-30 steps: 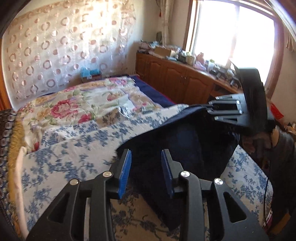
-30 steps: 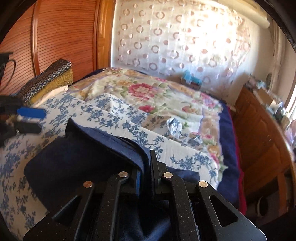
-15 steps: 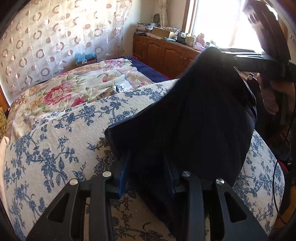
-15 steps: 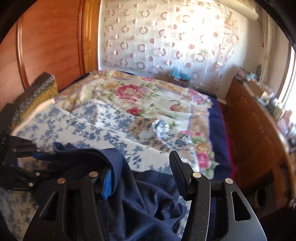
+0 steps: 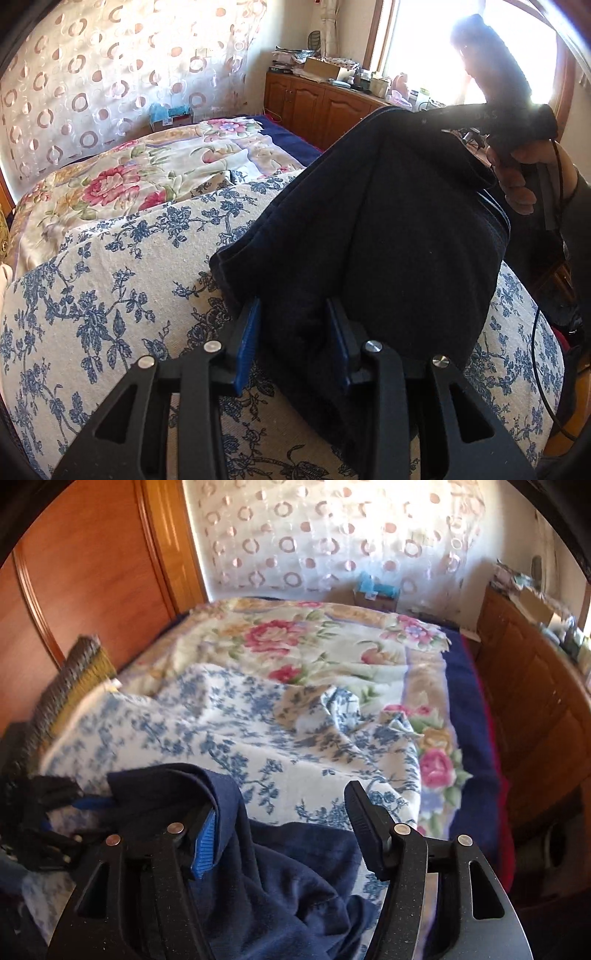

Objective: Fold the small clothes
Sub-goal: 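Fold the held navy shirt end over its body with both grippers, then regrasp the folded navy shirt bundle with both grippers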

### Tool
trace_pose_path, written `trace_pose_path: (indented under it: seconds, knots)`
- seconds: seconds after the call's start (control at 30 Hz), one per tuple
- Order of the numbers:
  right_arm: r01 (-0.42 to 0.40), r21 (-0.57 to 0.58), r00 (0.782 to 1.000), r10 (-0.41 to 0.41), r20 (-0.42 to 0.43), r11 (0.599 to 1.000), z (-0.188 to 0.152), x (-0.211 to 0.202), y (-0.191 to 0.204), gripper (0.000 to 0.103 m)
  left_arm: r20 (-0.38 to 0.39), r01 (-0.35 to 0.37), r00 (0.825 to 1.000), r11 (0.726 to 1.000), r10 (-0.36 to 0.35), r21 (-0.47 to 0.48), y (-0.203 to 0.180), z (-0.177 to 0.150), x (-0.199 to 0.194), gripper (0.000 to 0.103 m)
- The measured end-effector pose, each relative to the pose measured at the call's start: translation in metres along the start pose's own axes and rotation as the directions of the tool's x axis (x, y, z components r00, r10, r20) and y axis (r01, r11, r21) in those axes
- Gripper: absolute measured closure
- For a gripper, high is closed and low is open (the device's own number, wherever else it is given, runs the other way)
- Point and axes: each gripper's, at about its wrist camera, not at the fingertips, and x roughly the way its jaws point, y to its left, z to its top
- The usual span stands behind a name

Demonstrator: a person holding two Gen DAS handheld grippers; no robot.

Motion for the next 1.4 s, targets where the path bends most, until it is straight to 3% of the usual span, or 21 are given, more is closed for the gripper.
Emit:
trace_pose_path:
  seconds: [0.13, 0.23, 0.37, 0.5, 0.73, 0.9, 1.0, 1.07, 1.17, 1.3, 1.33, 1.37, 1.4]
  knots:
    - [-0.069, 0.060, 0.997, 0.066, 0.044, 0.996, 0.006, -0.012, 0.003, 0.039, 0.000, -0.005, 1.000, 1.000, 0.005, 0.004, 0.001, 0.000, -0.001, 0.068]
    - [-0.012, 0.036, 0.998, 0.010, 0.057, 0.999, 0.011, -0.018, 0.011, 0.039, -0.001, -0.006, 1.000, 1.000, 0.006, 0.006, -0.001, 0.000, -0.001, 0.067]
    - [0.070, 0.125, 0.988, -0.086, 0.128, 0.990, 0.021, -0.039, -0.008, 0.039, -0.001, -0.010, 1.000, 1.000, 0.010, 0.011, -0.001, 0.000, 0.000, 0.067]
    - [0.089, 0.122, 0.986, -0.105, 0.133, 0.989, 0.020, -0.051, -0.012, 0.039, 0.000, -0.007, 1.000, 1.000, 0.007, 0.008, -0.001, 0.000, 0.000, 0.066]
    - [0.120, 0.022, 0.989, -0.121, 0.082, 0.993, -0.029, -0.055, 0.018, 0.038, -0.001, -0.007, 1.000, 1.000, 0.007, 0.008, -0.001, 0.000, 0.001, 0.066]
    - [0.096, -0.061, 0.995, -0.095, 0.009, 0.994, -0.067, -0.042, 0.046, 0.039, -0.001, -0.010, 1.000, 1.000, 0.010, 0.010, -0.001, -0.001, 0.000, 0.066]
    - [0.119, -0.110, 0.992, -0.122, -0.025, 0.987, -0.078, -0.030, 0.052, 0.063, -0.001, -0.007, 1.000, 1.000, 0.007, 0.008, -0.002, 0.000, 0.001, 0.066]
    - [0.131, -0.107, 0.990, -0.135, -0.034, 0.986, -0.078, -0.024, 0.046, 0.096, 0.000, -0.005, 1.000, 1.000, 0.005, 0.006, -0.002, -0.001, 0.002, 0.066]
    - [0.224, -0.050, 0.975, -0.224, 0.009, 0.973, -0.072, -0.026, 0.023, 0.097, 0.000, -0.003, 1.000, 1.000, 0.003, 0.004, -0.001, 0.000, 0.002, 0.066]
    - [0.326, 0.091, 0.942, -0.331, 0.053, 0.941, -0.066, -0.039, -0.009, 0.096, 0.012, -0.006, 1.000, 1.000, 0.006, -0.017, 0.002, -0.001, -0.004, 0.066]
    - [0.322, 0.120, 0.942, -0.331, 0.061, 0.939, -0.067, -0.045, -0.013, 0.086, 0.019, -0.009, 1.000, 1.000, 0.010, -0.020, 0.003, 0.000, -0.008, 0.066]
    - [0.323, 0.132, 0.941, -0.333, 0.060, 0.937, -0.067, -0.048, -0.015, 0.058, 0.035, -0.014, 0.999, 1.000, 0.015, -0.026, 0.006, 0.001, -0.013, 0.066]
    - [0.322, 0.140, 0.940, -0.333, 0.067, 0.936, -0.069, -0.053, -0.015, 0.044, 0.045, -0.020, 0.999, 0.999, 0.021, -0.034, 0.008, 0.003, -0.018, 0.066]
